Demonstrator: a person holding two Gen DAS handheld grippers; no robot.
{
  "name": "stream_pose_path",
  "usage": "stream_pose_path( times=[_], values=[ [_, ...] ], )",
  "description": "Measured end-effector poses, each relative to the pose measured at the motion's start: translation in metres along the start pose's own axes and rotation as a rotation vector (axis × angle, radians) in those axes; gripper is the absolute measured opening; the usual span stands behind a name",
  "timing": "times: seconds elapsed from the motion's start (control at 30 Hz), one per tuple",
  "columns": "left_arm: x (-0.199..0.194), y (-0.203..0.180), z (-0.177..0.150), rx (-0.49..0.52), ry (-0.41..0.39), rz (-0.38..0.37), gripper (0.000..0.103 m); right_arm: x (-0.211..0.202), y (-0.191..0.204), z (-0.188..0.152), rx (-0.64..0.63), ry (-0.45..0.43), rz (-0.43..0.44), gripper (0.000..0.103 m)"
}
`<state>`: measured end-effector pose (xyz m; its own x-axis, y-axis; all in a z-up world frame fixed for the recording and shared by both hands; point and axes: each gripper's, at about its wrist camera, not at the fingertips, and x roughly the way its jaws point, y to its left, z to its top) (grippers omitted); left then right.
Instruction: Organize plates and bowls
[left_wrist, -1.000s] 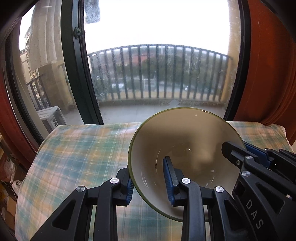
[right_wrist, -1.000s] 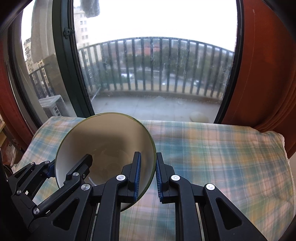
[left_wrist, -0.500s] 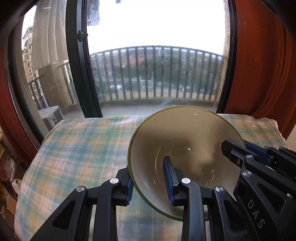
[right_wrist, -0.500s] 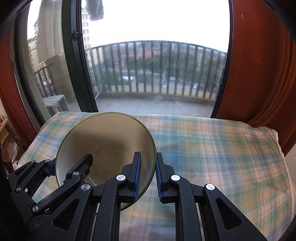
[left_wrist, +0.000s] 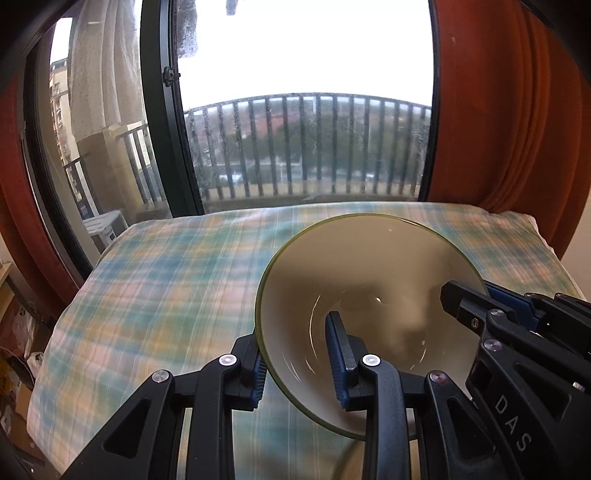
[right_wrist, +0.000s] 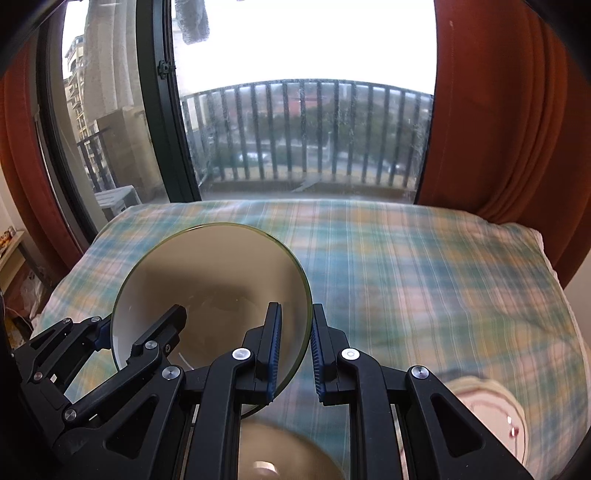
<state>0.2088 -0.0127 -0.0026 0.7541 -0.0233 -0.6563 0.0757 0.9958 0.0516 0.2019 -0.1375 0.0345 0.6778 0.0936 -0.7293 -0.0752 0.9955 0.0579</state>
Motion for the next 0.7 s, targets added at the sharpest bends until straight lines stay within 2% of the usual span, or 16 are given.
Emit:
stream_pose_path(
  times=[0.2,0.37,0.6,0.7],
  values=[
    [-0.032,-0.009,-0.006,0.025,-0.057,0.008,0.027,-0.036,-0.002,-0.019,0.004,-0.047,-0.019,0.018],
    [-0.044,-0.008,-0.011,0.024,-0.07,-0.005,0.027,-0.055,-0.003,-0.024,0.009,-0.07,-0.014,0.018],
    [-0.042,-0.009,-0.027,0.024,-0.037,-0.021,0.027,-0.055,-0.008,-0.04,0.02,-0.029,0.001,0.018],
    [-0.046,-0.013,-0.033,0.04,-0.047,-0.016,0.027,-0.058,-0.006,-0.047,0.012,-0.024,-0.007,0.018]
  ],
)
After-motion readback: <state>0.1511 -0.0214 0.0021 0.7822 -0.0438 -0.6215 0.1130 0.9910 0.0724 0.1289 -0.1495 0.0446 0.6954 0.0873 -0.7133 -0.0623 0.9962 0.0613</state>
